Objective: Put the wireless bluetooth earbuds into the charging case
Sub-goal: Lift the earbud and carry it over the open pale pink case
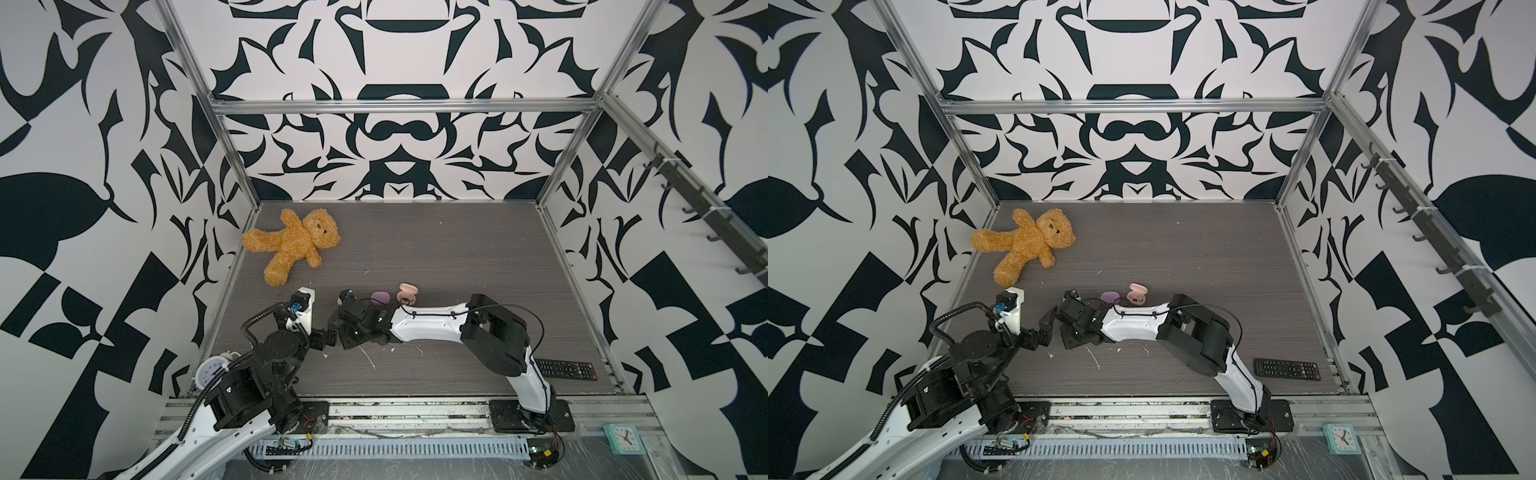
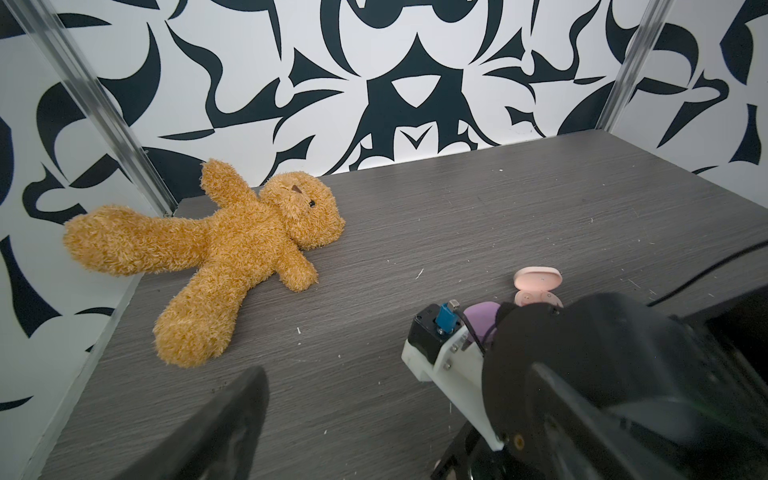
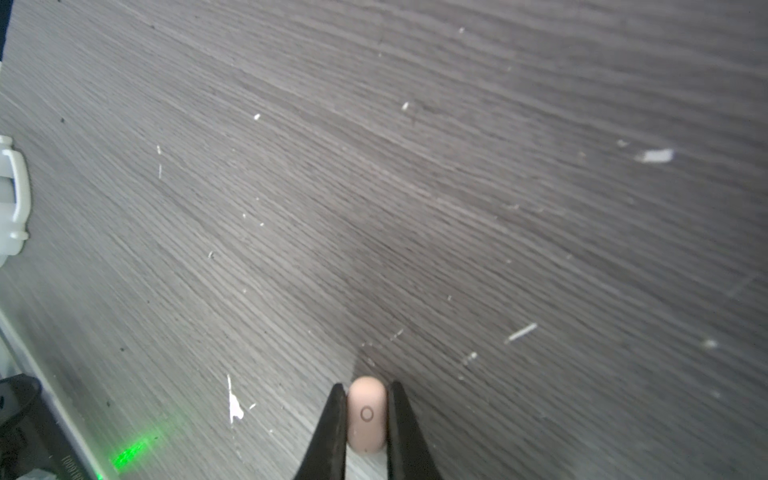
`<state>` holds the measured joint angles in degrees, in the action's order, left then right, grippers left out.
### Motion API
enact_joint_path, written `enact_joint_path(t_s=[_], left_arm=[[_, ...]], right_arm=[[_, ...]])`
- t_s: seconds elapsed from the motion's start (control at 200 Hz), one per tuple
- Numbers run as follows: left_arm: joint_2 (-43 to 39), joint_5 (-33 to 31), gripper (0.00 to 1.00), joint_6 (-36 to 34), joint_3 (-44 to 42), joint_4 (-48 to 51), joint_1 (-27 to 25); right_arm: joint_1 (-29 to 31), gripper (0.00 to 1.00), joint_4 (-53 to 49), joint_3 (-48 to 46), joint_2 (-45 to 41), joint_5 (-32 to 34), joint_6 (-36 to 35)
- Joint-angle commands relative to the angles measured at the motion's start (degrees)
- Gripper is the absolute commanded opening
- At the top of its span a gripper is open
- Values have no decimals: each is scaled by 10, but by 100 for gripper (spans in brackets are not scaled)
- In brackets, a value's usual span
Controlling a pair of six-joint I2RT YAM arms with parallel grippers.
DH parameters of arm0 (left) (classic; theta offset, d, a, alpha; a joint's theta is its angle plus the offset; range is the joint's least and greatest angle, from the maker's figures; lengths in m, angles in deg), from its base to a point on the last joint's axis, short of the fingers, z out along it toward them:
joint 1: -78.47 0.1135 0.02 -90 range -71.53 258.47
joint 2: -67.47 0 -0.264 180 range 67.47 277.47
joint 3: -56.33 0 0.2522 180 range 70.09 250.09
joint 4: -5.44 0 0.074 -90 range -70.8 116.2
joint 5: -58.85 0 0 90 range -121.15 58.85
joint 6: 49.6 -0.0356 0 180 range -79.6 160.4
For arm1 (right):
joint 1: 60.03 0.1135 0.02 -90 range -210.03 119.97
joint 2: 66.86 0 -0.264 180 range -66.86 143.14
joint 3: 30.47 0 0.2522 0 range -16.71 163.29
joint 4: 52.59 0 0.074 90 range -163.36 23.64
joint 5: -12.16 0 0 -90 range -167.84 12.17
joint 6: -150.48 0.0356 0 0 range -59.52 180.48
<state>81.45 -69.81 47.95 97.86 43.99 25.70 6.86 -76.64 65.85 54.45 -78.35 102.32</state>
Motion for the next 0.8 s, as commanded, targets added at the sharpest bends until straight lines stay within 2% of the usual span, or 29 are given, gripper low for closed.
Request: enact_joint_path(t_s=[0.0, 0.37, 0.795], left_arm=[[-6, 7, 99, 2, -12, -8, 1], [0, 48, 99, -3, -15, -6, 1], [33, 100, 99, -4, -13, -2, 1]], right_arm=[[4, 15, -15, 10, -48, 38, -14], [-15, 10, -28, -51, -123, 98, -18], [-80, 6, -25, -161, -231, 167, 6]])
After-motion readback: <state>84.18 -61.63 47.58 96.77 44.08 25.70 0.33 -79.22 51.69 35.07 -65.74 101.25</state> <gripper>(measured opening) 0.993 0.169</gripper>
